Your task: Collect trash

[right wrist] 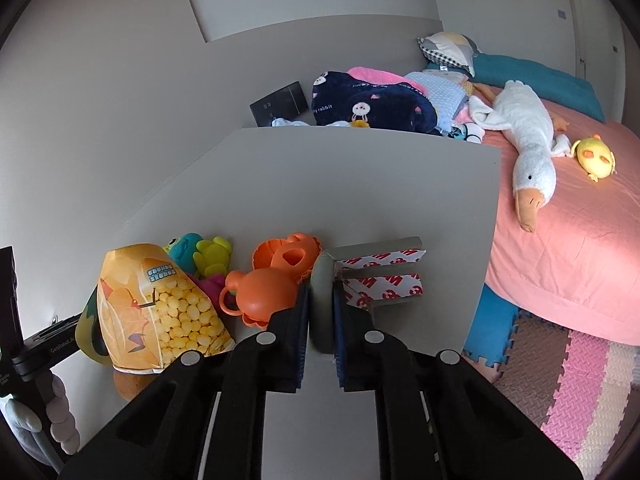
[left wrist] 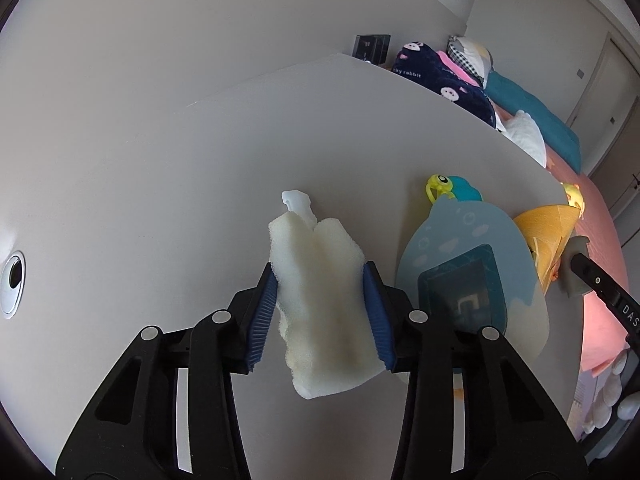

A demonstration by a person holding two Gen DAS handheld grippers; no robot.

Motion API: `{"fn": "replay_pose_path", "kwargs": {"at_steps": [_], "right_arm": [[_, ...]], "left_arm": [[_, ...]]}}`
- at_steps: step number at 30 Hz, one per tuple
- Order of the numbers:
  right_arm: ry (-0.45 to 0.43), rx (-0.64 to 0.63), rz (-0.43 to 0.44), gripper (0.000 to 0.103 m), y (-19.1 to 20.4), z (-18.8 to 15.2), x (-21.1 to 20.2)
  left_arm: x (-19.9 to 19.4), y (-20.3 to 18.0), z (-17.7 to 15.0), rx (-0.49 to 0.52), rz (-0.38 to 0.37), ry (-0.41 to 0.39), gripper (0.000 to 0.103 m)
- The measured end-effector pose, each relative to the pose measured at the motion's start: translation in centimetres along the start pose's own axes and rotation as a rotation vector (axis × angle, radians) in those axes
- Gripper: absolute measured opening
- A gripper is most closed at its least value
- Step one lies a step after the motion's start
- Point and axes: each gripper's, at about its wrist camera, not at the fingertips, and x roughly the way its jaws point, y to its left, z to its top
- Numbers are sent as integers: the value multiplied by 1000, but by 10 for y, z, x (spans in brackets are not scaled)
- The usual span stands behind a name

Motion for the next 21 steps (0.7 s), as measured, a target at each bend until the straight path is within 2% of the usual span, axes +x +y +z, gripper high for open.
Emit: {"fn": "replay_pose_path", "kwargs": {"at_steps": [4,8,12,21], "right_arm": [[-19,15,14,13,-1,-2,-10],[-41,23,20,13,-2,0,-22],[-59,19,16,13,-1,-1,-34],[-84,29,6,13,-10,-2,-60]], "left_arm": [[-1,0,1,-16,-34,5,30],[-12,7,4,-59,-37,-44,25],[-27,14,8,-95,-51,-97,24],[-54,0,7,-79,-44,-155,24]]}}
